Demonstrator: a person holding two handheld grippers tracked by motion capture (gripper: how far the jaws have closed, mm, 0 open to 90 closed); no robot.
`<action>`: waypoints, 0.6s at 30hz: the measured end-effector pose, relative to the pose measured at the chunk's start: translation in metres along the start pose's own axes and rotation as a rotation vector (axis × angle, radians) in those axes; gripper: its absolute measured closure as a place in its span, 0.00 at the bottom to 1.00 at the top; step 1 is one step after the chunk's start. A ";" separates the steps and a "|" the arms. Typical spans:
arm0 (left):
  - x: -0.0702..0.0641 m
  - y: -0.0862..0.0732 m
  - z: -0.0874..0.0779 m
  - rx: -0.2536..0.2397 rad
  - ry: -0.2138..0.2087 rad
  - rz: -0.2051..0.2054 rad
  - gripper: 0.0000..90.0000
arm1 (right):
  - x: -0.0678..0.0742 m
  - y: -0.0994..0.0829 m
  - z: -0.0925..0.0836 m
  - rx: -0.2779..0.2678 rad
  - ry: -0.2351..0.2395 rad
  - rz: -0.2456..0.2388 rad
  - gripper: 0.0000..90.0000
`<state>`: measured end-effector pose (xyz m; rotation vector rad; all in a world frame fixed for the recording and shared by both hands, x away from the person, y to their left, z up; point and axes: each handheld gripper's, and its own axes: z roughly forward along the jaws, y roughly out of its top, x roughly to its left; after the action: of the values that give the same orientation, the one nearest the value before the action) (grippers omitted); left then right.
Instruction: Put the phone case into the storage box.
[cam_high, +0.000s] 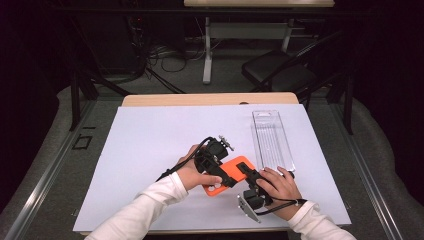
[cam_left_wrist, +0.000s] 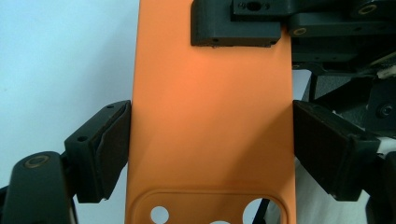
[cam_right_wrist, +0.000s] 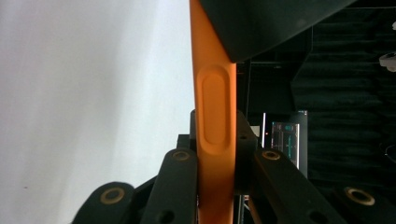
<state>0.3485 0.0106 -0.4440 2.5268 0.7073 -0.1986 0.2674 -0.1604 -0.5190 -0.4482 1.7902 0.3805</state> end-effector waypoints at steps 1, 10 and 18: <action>0.000 0.000 0.000 0.001 0.000 -0.003 0.18 | 0.000 0.000 0.000 -0.002 -0.001 -0.003 0.93; 0.000 0.000 0.000 0.001 -0.001 -0.005 0.18 | 0.002 0.000 0.001 -0.007 -0.020 -0.018 0.94; -0.001 -0.001 0.000 -0.009 -0.004 -0.016 0.17 | 0.000 -0.001 -0.001 -0.010 -0.034 -0.009 0.94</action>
<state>0.3470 0.0106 -0.4439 2.5126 0.7248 -0.2055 0.2672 -0.1616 -0.5190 -0.4546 1.7536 0.3892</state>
